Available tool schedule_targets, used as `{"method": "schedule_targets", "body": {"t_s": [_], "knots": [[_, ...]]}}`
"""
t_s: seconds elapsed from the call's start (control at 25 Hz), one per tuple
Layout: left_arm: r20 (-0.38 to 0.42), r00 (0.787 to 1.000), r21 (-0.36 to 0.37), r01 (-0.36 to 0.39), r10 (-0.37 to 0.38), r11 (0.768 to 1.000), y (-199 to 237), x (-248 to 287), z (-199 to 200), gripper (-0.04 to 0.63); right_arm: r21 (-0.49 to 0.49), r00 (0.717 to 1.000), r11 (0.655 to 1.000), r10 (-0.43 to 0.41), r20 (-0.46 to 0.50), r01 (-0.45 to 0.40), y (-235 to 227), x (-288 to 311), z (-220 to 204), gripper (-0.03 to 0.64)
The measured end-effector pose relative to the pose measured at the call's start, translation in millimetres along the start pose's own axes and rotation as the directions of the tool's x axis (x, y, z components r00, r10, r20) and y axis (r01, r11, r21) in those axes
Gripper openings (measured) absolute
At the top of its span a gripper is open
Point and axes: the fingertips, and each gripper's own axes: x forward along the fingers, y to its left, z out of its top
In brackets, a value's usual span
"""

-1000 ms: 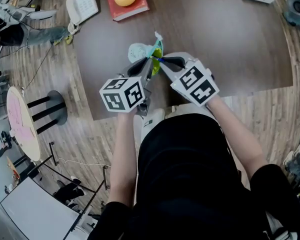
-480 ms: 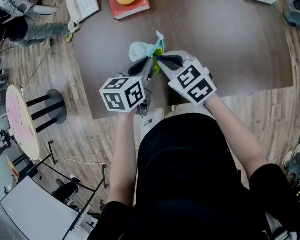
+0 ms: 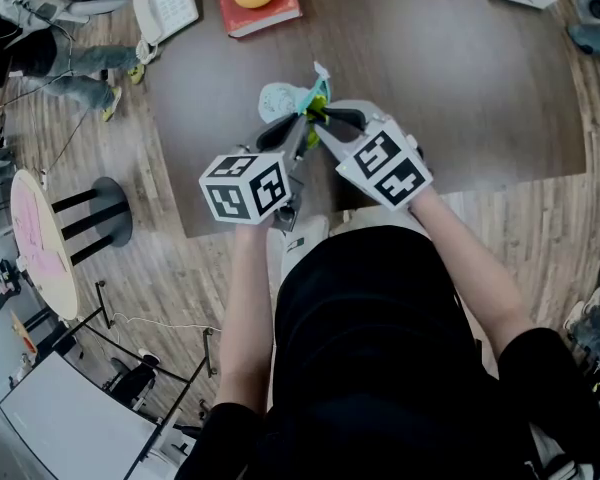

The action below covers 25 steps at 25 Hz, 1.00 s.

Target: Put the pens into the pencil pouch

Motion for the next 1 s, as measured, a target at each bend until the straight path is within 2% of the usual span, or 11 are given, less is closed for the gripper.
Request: {"method": "schedule_targets", "body": {"t_s": [0.56, 1.0], "knots": [[0.003, 1.000, -0.002, -0.006, 0.006, 1.000, -1, 0, 1, 0.023, 0.008, 1.000, 1.000, -0.008, 0.014, 0.008, -3, -8, 1, 0.066], [0.013, 1.000, 0.005, -0.013, 0.013, 1.000, 1, -1, 2, 0.023, 0.027, 0.997, 0.998, -0.062, 0.047, 0.061, -15, -21, 3, 0.066]]}}
